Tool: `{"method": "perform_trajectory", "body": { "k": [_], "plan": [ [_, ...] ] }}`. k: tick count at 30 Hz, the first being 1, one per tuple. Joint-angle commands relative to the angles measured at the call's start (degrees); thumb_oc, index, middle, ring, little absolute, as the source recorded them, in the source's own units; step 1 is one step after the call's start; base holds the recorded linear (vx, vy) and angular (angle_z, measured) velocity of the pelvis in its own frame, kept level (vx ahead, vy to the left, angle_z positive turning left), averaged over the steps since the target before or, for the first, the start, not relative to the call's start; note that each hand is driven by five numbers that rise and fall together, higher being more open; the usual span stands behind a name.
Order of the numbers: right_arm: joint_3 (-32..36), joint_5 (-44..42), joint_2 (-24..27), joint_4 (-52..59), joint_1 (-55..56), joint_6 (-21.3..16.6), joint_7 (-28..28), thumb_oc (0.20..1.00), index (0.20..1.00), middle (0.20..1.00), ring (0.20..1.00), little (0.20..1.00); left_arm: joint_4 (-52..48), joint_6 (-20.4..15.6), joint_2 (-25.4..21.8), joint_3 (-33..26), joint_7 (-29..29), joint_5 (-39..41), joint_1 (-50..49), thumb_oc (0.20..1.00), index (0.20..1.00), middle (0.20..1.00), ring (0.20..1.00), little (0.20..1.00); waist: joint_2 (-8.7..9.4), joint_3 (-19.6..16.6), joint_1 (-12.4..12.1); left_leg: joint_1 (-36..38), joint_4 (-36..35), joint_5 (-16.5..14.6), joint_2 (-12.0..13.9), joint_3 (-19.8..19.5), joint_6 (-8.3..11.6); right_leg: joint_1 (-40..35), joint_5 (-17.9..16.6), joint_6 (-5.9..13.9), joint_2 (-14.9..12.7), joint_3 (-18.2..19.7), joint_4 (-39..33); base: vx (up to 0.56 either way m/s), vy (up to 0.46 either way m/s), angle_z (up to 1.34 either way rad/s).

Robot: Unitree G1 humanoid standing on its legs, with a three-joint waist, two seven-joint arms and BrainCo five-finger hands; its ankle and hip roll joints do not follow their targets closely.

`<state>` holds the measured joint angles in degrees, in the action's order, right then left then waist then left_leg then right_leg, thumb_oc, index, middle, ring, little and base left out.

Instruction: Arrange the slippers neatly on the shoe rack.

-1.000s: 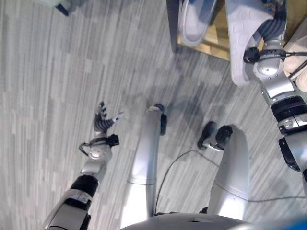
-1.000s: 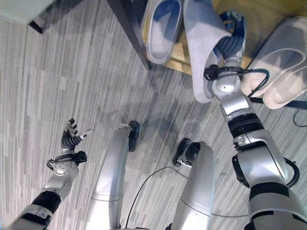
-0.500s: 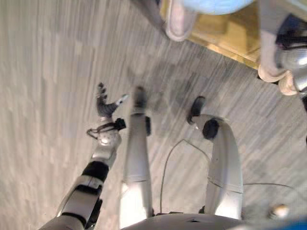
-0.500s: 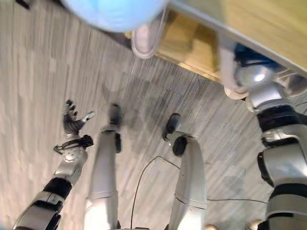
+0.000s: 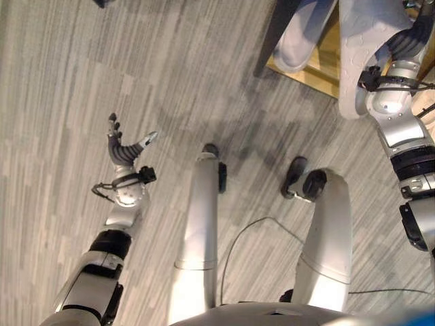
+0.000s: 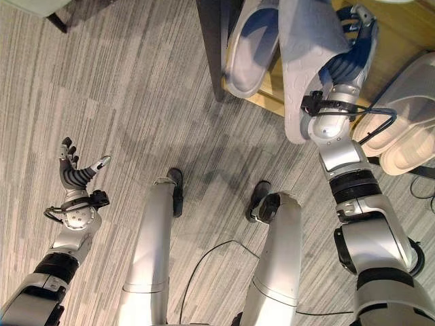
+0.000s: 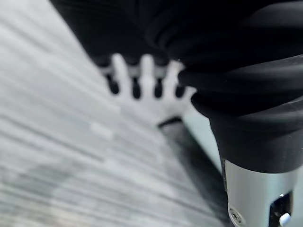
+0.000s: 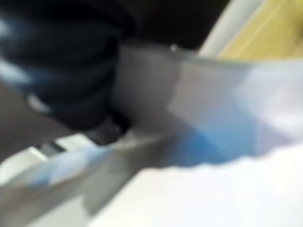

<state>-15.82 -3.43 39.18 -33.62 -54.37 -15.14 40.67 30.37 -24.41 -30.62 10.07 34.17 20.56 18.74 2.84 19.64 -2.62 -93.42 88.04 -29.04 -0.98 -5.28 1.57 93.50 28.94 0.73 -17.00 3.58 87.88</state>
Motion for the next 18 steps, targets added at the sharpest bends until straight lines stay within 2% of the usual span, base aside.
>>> {"method": "perform_trajectory", "body": {
  "k": [1,7,11,14,18],
  "plan": [
    [1.3,-1.0,0.8,1.6,-3.2,-2.5,1.7,0.2,0.2,0.2,0.2,0.2,-1.6,-2.5,-0.5,-2.8,2.8,-2.7,0.8,1.0,1.0,1.0,1.0,1.0,-1.01,2.8,-0.3,3.5,1.6,-0.1,0.3,-3.5,-0.97,-3.5,2.9,-0.76,-1.2,0.2,8.1,0.14,0.065,-0.06],
    [1.8,0.1,2.7,2.8,-3.9,-1.3,3.2,0.2,0.2,0.2,0.2,0.2,-2.2,-2.4,-0.9,-3.3,4.3,-3.5,0.0,1.0,1.0,1.0,1.0,1.0,-1.1,5.8,-0.8,3.5,12.8,-4.8,0.8,-4.2,-1.21,-3.5,6.3,-1.95,0.0,3.6,18.3,0.11,0.024,-0.05],
    [-0.6,-2.2,4.3,0.6,-8.2,0.7,4.0,0.2,0.2,0.2,0.2,0.2,-3.5,-2.3,-1.7,-3.5,5.0,-2.2,-0.9,1.0,1.0,1.0,1.0,1.0,-1.91,10.0,-1.5,3.5,22.5,-9.2,0.8,-5.9,-1.87,-3.5,8.5,-2.18,1.2,5.7,26.4,0.12,0.04,-0.17],
    [-1.9,-3.0,4.2,-0.4,-8.7,1.4,4.2,0.2,0.2,0.2,0.2,0.2,-3.8,-2.3,-1.6,-3.9,5.4,-1.5,-2.0,1.0,1.0,1.0,1.0,1.0,-2.25,10.1,-1.5,3.5,26.9,-11.6,0.8,-6.5,-2.04,-3.5,10.2,-2.14,1.8,6.8,29.7,0.07,0.007,-0.21],
    [-2.4,-4.1,3.9,-0.7,-7.4,1.8,3.5,0.2,0.2,0.2,0.2,0.2,-4.4,-2.4,-1.4,-4.6,6.0,-1.4,-3.2,1.0,1.0,1.0,1.0,1.0,-2.48,10.1,-1.1,3.5,30.2,-12.9,0.7,-6.6,-1.8,-3.5,11.0,-1.97,2.4,8.0,32.6,0.04,-0.006,-0.06]
  ]
}}
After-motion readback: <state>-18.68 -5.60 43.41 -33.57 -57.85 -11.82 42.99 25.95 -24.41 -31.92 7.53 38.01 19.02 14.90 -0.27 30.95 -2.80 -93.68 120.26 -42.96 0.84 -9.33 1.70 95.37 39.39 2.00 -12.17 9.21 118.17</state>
